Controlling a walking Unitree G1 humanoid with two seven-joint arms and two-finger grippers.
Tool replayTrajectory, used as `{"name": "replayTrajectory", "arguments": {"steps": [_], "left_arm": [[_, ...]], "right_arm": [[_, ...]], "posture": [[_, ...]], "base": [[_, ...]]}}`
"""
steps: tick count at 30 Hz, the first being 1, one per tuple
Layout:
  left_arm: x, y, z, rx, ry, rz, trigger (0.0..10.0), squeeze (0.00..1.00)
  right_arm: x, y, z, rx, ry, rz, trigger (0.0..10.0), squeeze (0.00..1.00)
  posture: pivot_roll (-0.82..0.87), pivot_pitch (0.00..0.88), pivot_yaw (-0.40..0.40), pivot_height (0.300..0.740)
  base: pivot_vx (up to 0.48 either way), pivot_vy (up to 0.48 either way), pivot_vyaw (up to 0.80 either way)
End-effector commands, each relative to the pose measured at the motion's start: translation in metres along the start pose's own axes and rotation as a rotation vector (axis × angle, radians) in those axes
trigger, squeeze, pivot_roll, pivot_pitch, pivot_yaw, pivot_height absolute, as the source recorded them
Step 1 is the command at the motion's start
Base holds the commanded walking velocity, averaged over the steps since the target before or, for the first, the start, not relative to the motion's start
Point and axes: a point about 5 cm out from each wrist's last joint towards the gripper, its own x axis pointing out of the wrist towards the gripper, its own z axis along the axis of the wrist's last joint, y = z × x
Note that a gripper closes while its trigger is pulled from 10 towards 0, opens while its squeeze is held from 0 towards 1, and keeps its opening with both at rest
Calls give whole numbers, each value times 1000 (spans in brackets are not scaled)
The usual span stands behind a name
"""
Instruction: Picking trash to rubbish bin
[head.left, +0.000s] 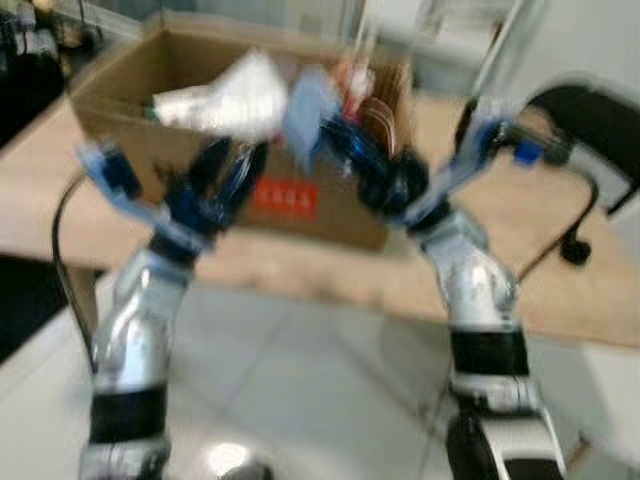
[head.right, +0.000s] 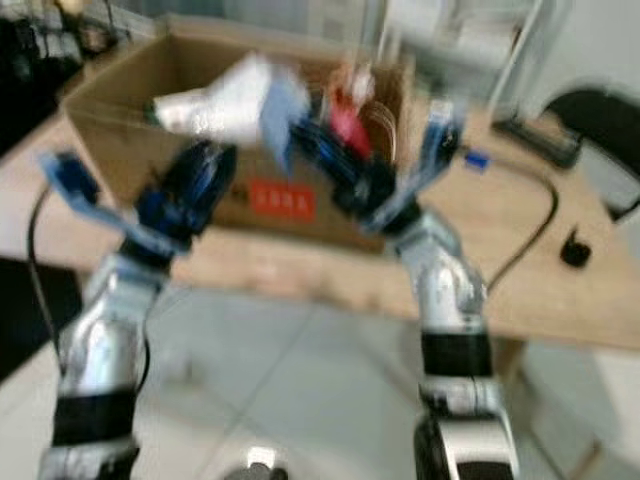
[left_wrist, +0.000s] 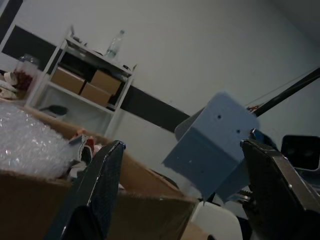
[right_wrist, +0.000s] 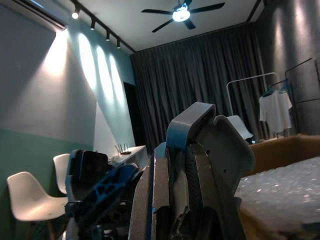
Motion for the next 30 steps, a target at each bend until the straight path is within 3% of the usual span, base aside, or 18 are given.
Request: {"name": "replayTrajectory", "arguments": {"steps": [1, 15, 18, 30], "left_arm": [[1, -3, 7, -10, -20, -17, 10000, 0], [3, -5, 2, -17, 9, -27, 10000, 0], [5, -7, -2, -24, 29, -22, 10000, 0], [5, -13, -4, -34, 53, -57, 10000, 0]], "right_arm": [[2, 1, 10, -29, -9, 3, 10000, 0], [5, -8, 26, -148, -9, -89, 10000, 0], [3, -16, 30, -241, 50, -145, 10000, 0], [1, -35, 41, -411, 200, -334, 10000, 0]], "posture": [[138, 103, -65, 740], [129, 106, -56, 740], [127, 110, -54, 740], [127, 117, -52, 740]], "base": [[382, 0, 0], [381, 0, 0], [356, 0, 0], [26, 0, 0]]}}
